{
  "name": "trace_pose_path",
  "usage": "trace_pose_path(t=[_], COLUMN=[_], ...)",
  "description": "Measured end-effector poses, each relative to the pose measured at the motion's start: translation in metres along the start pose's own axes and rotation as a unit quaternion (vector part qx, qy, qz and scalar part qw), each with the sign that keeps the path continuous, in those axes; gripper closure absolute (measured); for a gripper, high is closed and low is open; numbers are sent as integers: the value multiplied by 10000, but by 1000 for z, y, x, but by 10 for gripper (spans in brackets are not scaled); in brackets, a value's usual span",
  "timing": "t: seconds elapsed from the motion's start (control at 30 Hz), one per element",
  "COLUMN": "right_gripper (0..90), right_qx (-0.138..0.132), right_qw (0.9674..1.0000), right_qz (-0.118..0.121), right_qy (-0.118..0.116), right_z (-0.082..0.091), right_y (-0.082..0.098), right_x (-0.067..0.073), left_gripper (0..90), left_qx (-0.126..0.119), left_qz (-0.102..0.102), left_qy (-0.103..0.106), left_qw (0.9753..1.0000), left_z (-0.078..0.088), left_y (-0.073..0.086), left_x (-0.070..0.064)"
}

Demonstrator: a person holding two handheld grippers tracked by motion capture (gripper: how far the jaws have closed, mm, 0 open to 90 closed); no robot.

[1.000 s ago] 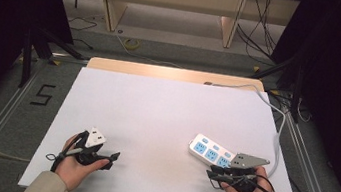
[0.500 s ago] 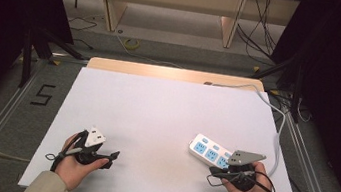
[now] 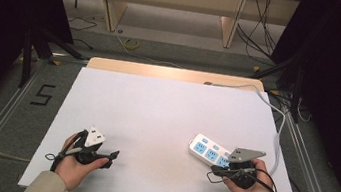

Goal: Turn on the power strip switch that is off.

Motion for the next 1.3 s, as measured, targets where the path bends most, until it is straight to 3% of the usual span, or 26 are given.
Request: trace_pose_path(t=[0.47,1.3], right_gripper=[900,900], right_qx=[198,273], right_qw=[9997,9993], right_qz=[-51,-83], right_qy=[109,256], right_z=[0,0], right_y=[-4,-18], right_x=[-4,-8], left_gripper=[241,243], left_qx=[-8,-35], left_qz=[11,36], left_qy=[-14,-73], left_qw=[10000,10000], left_z=[0,1], left_y=[0,-1], left_x=[0,2])
Point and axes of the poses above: each handheld gripper's, and its own axes: z roughly backward along the jaws, y roughly out of its underside, x roughly to its left, the point moved 6 cm from there along -z, roughly forward along the jaws, and after that the axes turned 15 degrees about -z, right-handed, at the moved point
